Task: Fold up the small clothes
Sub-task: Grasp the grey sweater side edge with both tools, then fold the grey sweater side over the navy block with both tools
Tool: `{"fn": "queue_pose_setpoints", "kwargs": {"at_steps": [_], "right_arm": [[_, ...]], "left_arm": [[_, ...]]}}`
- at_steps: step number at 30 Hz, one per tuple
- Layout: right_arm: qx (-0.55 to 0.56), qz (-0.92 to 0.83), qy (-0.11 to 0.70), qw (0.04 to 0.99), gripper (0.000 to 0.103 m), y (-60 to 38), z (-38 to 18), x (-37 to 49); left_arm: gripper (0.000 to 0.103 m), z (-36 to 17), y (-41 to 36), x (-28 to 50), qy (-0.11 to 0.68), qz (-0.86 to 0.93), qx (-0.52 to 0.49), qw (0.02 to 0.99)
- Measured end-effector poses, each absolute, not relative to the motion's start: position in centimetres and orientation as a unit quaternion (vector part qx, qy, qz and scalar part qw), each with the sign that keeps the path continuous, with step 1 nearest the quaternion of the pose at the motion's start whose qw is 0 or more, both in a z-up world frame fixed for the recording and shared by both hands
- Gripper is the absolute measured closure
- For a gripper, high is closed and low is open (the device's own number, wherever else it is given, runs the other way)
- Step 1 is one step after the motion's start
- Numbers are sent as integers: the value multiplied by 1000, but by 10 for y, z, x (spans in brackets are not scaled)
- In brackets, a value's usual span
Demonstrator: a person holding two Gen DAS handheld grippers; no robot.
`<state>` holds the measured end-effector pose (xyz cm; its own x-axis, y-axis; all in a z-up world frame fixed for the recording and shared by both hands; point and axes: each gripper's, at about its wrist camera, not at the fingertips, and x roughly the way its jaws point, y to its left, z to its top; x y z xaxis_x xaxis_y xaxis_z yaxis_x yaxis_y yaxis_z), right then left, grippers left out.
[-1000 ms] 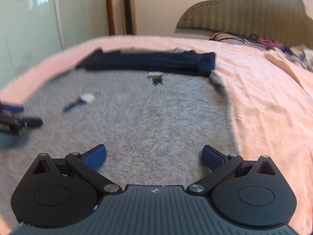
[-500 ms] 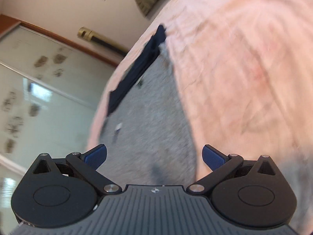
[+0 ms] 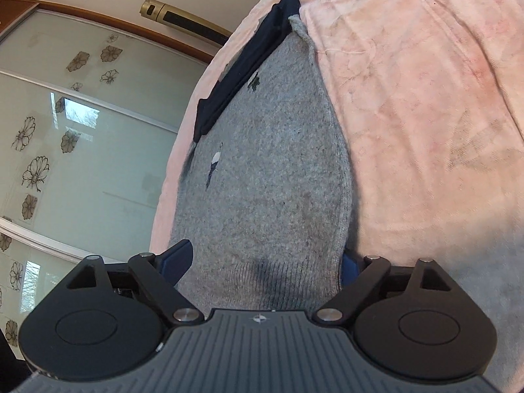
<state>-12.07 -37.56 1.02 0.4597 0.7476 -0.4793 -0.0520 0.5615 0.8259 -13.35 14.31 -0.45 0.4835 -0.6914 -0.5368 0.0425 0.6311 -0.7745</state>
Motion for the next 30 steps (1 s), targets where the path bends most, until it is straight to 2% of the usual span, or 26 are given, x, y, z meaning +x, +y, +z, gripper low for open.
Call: {"fn": "queue_pose_setpoints", "kwargs": {"at_steps": [6, 7, 8, 9, 10, 11, 12, 17, 21, 25, 30], "right_arm": [[386, 261, 451, 761, 20, -378, 9, -126], [385, 261, 451, 761, 20, -377, 9, -127], [383, 260, 452, 763, 21, -377, 9, -128], [373, 254, 455, 768, 37, -375, 10, -129], [355, 245, 466, 772, 55, -372, 9, -128], [339, 238, 483, 771, 89, -369, 6, -128], [330, 238, 487, 773, 91, -367, 3, -129], [345, 254, 459, 779, 91, -374, 17, -128], [377, 302, 388, 785, 91, -381, 49, -98], [393, 330, 327, 794, 91, -383, 70, -35], [424, 317, 294, 796, 91, -392, 73, 71]], "left_arm": [[43, -3, 143, -139, 460, -242, -346, 781], [57, -2, 143, -141, 461, -239, -340, 784], [76, -1, 141, -142, 470, -230, -323, 789], [98, -3, 137, -142, 488, -220, -301, 789], [98, -6, 137, -143, 494, -217, -298, 788], [98, -6, 138, -143, 492, -218, -302, 787], [98, -5, 139, -143, 493, -218, -300, 787], [98, 24, 150, -134, 441, -247, -321, 801], [98, 53, 164, -95, 371, -267, -352, 817], [98, 65, 171, -29, 322, -260, -372, 831], [98, 64, 174, 77, 292, -237, -394, 838]]}}
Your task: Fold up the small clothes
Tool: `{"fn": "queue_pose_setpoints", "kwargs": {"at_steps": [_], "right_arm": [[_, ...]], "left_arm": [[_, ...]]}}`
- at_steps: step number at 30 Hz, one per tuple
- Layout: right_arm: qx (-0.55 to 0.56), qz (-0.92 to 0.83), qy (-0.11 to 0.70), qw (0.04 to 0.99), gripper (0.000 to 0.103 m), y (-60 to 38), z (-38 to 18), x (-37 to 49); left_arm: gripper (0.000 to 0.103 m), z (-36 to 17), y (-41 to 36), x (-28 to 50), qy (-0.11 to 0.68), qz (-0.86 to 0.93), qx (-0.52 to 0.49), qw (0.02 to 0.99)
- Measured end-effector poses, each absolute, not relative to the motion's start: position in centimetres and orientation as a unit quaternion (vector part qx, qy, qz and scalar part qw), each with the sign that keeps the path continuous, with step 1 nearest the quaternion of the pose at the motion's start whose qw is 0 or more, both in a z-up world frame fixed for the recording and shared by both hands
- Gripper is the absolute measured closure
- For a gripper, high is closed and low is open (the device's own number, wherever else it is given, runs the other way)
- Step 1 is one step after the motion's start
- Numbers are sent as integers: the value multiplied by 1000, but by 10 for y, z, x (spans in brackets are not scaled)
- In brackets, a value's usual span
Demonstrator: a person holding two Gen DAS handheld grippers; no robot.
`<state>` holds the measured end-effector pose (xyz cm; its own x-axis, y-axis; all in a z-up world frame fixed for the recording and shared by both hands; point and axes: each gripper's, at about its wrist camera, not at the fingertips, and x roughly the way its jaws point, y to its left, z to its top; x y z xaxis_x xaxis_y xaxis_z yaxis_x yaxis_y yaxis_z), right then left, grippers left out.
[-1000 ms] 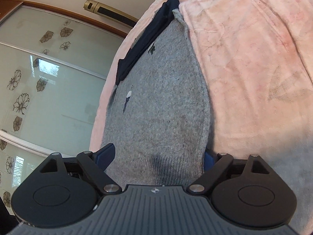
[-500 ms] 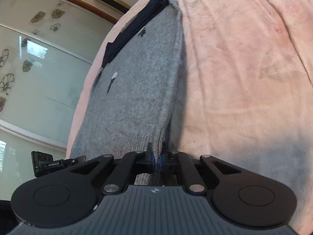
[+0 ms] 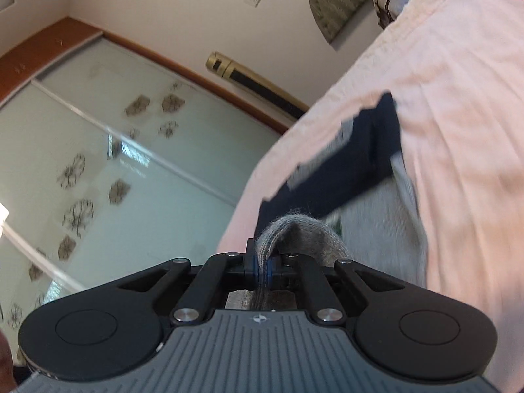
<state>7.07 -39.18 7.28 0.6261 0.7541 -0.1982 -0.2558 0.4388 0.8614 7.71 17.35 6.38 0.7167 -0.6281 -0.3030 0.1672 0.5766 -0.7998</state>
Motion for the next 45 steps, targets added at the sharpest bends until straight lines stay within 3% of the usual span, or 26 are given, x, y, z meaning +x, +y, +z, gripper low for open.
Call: {"fn": "queue_pose_setpoints", "kwargs": {"at_steps": [10, 11, 12, 14, 16, 17, 19, 21, 26, 32, 39, 41, 42, 43, 44, 45], "right_arm": [[486, 227, 317, 782, 89, -387, 12, 250], [500, 212, 314, 779, 84, -389, 4, 260], [506, 190, 313, 781, 60, -390, -3, 269], [519, 145, 312, 783, 17, -390, -12, 276], [521, 166, 297, 783, 10, -387, -8, 272], [509, 178, 293, 790, 9, -384, -4, 269], [465, 186, 295, 814, 8, -380, 6, 261], [421, 179, 303, 836, 6, -378, 14, 251], [322, 151, 316, 880, 6, -379, 28, 227], [216, 148, 332, 906, 25, -346, 44, 260], [114, 123, 389, 906, 25, -299, 29, 319], [87, 127, 394, 906, 27, -289, 22, 327], [77, 133, 390, 908, 56, -285, 21, 328], [80, 138, 393, 906, 80, -284, 20, 330], [90, 140, 393, 905, 88, -286, 21, 330], [84, 145, 386, 907, 89, -286, 23, 327]], "left_arm": [[98, 34, 147, 259, 303, -131, -324, 887], [98, 29, 148, 271, 308, -123, -321, 887], [96, 25, 147, 282, 321, -120, -314, 886], [84, 17, 144, 296, 358, -113, -298, 877], [57, 15, 148, 294, 369, -123, -293, 873], [49, 18, 152, 289, 356, -128, -293, 878], [17, 30, 166, 277, 326, -138, -321, 879], [12, 42, 180, 265, 298, -144, -353, 875], [12, 49, 182, 242, 298, -94, -267, 912], [12, 40, 138, 253, 320, -38, -124, 938], [13, 19, 105, 298, 372, -42, -81, 924], [41, 11, 98, 304, 386, -51, -69, 919], [74, 8, 93, 305, 391, -50, -52, 917], [86, 7, 88, 302, 380, -46, -31, 923], [91, 9, 85, 300, 375, -56, -23, 925], [92, 13, 82, 297, 368, -58, -18, 928]]}}
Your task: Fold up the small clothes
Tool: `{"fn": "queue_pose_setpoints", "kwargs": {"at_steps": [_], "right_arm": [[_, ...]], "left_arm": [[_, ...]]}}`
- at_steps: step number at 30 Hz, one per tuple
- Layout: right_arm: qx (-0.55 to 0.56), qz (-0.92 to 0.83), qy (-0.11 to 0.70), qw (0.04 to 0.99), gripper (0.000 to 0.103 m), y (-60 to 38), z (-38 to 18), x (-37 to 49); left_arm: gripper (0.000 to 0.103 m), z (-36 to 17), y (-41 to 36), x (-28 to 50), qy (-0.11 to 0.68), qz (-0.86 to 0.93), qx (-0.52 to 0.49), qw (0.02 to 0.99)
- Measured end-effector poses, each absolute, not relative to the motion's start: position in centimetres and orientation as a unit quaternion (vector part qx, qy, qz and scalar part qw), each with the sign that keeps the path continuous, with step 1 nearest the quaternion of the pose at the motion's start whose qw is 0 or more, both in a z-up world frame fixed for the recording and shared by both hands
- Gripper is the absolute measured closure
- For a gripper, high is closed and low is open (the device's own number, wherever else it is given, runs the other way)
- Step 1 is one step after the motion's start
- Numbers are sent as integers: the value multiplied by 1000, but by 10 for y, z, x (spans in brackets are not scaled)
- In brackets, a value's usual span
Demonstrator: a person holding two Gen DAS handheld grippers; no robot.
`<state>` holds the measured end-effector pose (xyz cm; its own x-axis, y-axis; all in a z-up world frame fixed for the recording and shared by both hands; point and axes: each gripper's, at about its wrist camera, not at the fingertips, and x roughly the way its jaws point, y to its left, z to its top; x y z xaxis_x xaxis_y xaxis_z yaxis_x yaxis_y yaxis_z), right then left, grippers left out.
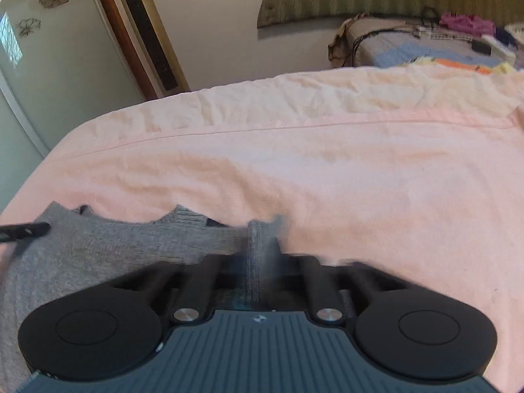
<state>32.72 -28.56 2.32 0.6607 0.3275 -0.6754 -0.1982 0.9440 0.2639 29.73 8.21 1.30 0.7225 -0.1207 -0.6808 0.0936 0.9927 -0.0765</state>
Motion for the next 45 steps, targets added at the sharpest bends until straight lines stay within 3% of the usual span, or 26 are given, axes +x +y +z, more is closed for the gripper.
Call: {"fn": "queue_pose_setpoints", "kwargs": {"at_steps": [3, 5, 8, 10, 11, 12, 14, 17, 18, 22, 25, 28, 30, 36, 40, 42, 43, 44, 45], "right_arm": [[113, 151, 350, 918, 90, -299, 38, 316], [152, 144, 326, 922, 91, -319, 41, 313], [150, 105, 367, 912, 91, -329, 16, 318], [175, 116, 363, 908, 86, -327, 13, 312], [189, 113, 361, 906, 73, -328, 14, 309], [205, 106, 357, 905, 47, -331, 17, 306], [231, 94, 329, 911, 20, -338, 26, 288], [265, 126, 312, 904, 21, -350, 39, 249], [277, 133, 308, 900, 21, -355, 41, 230], [338, 160, 316, 872, 19, -376, 35, 148], [386, 149, 330, 848, 12, -386, 15, 91], [411, 132, 330, 840, 12, -385, 1, 59], [420, 135, 327, 836, 12, -376, -2, 55], [417, 124, 320, 842, 4, -338, -4, 84], [419, 110, 309, 847, 7, -328, -4, 99], [418, 111, 317, 844, 25, -325, -7, 106], [418, 106, 325, 842, 31, -324, -10, 110], [415, 105, 331, 841, 49, -324, -13, 113], [414, 108, 339, 838, 71, -323, -17, 116]], "left_arm": [[95, 27, 82, 288, 329, -44, -18, 943], [96, 17, 81, 298, 353, -12, 7, 936], [95, 10, 76, 291, 344, -4, 30, 939], [89, 14, 76, 286, 339, 1, 28, 941], [88, 20, 78, 281, 330, 5, 24, 944], [88, 26, 81, 272, 317, 11, 21, 948], [85, 40, 85, 251, 296, 25, 31, 954], [84, 59, 102, 198, 272, 8, 3, 962], [78, 62, 112, 175, 269, -2, -27, 963], [33, 48, 144, 87, 292, -58, -165, 940], [31, 26, 158, 45, 319, -78, -252, 910], [30, 6, 169, 32, 326, -71, -337, 880], [24, 2, 173, 29, 307, -63, -385, 868], [23, -9, 152, 66, 315, -106, -471, 817], [25, -10, 140, 85, 325, -81, -459, 823], [34, -9, 136, 94, 339, -73, -447, 825], [50, -7, 132, 97, 349, -69, -429, 830], [64, -9, 129, 97, 360, -58, -406, 838], [97, -9, 126, 99, 374, -46, -385, 843]]}}
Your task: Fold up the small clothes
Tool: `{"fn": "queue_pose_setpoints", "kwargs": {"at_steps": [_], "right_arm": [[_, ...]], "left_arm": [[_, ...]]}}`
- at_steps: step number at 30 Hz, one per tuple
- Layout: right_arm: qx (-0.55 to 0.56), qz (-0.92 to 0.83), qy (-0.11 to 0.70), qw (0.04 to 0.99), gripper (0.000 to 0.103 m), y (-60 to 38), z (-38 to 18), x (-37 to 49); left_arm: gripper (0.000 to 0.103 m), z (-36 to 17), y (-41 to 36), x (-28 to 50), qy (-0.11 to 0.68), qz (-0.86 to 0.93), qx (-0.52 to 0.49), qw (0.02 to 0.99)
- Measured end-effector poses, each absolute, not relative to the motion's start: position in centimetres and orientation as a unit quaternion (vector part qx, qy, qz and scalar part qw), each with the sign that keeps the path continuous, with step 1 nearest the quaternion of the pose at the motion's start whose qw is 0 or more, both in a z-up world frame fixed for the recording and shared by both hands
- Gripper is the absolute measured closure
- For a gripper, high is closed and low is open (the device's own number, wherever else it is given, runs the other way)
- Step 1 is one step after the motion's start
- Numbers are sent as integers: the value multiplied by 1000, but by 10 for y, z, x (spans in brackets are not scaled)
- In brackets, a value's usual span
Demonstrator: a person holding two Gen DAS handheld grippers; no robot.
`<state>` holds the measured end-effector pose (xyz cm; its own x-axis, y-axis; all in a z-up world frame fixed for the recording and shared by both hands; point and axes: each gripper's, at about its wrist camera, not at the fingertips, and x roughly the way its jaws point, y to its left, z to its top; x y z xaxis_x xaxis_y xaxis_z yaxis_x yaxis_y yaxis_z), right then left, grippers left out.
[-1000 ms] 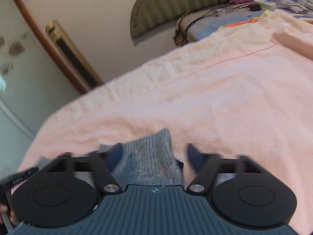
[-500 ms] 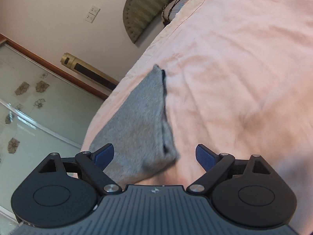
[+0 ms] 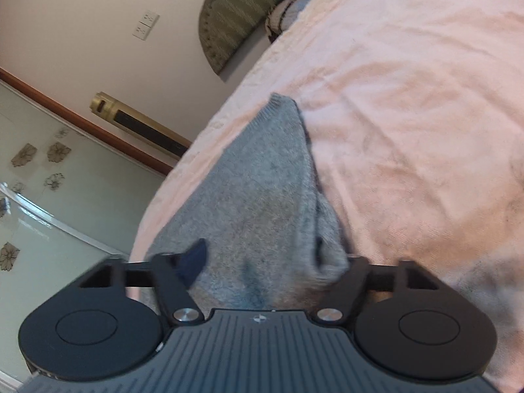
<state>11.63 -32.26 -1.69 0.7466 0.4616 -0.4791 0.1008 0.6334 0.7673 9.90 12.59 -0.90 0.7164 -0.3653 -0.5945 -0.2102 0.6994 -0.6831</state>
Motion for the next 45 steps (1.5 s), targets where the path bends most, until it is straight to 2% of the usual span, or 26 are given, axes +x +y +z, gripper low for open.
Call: {"fn": "queue_pose_setpoints", "kwargs": {"at_steps": [2, 5, 12, 16, 19, 20, 22, 23, 24, 25, 26, 27, 28, 30, 34, 38, 40, 41, 42, 43, 44, 45], "right_arm": [[421, 104, 345, 832, 89, -323, -24, 120], [420, 114, 336, 835, 91, -323, -22, 118], [401, 164, 306, 848, 91, -326, 20, 92], [400, 202, 321, 834, 91, -327, 23, 52], [414, 202, 347, 817, 91, -329, 1, 24], [414, 191, 357, 815, 85, -331, -7, 20], [424, 162, 360, 815, 69, -342, -14, 16], [430, 158, 346, 819, 56, -351, -10, 12], [430, 158, 323, 828, 43, -360, -1, 8], [421, 156, 299, 842, 39, -368, 12, 5], [406, 153, 280, 857, 33, -375, 25, 6], [390, 150, 270, 868, 31, -379, 37, 12], [374, 150, 268, 875, 31, -380, 47, 22], [332, 154, 283, 886, 27, -375, 60, 53], [208, 126, 320, 916, 26, -337, 56, 129], [194, 115, 374, 900, 26, -311, 29, 187], [190, 118, 375, 900, 28, -298, 23, 200], [186, 128, 376, 899, 36, -293, 21, 205], [182, 136, 381, 896, 61, -290, 17, 209], [172, 137, 390, 894, 82, -284, 16, 213], [162, 136, 389, 897, 88, -283, 15, 214], [161, 136, 381, 900, 88, -284, 17, 212]], "left_arm": [[97, -12, 125, 104, 384, -43, -375, 842], [98, 6, 123, 94, 359, -40, -349, 865], [99, 58, 137, 35, 310, -83, -340, 884], [99, 45, 155, -14, 326, -79, -342, 878], [97, 17, 153, -26, 366, -57, -274, 888], [97, 12, 153, -27, 374, -48, -245, 893], [90, 19, 157, -38, 359, -32, -197, 912], [86, 29, 163, -44, 338, -20, -181, 923], [77, 39, 168, -47, 313, -4, -165, 935], [64, 52, 172, -44, 291, 12, -146, 946], [55, 61, 174, -36, 275, 25, -127, 953], [40, 71, 176, -26, 261, 36, -117, 958], [33, 79, 175, -13, 244, 38, -117, 962], [29, 84, 169, 25, 247, 4, -113, 962], [29, 58, 135, 117, 313, -16, -97, 945], [30, 26, 105, 170, 371, -27, -68, 926], [31, 17, 92, 181, 395, -40, -57, 916], [37, 14, 87, 183, 391, -31, -38, 919], [57, 12, 81, 185, 387, -28, -14, 922], [69, 13, 78, 184, 378, -31, 3, 925], [91, 17, 78, 182, 370, -27, 8, 929], [91, 20, 79, 181, 361, -19, 8, 932]]}}
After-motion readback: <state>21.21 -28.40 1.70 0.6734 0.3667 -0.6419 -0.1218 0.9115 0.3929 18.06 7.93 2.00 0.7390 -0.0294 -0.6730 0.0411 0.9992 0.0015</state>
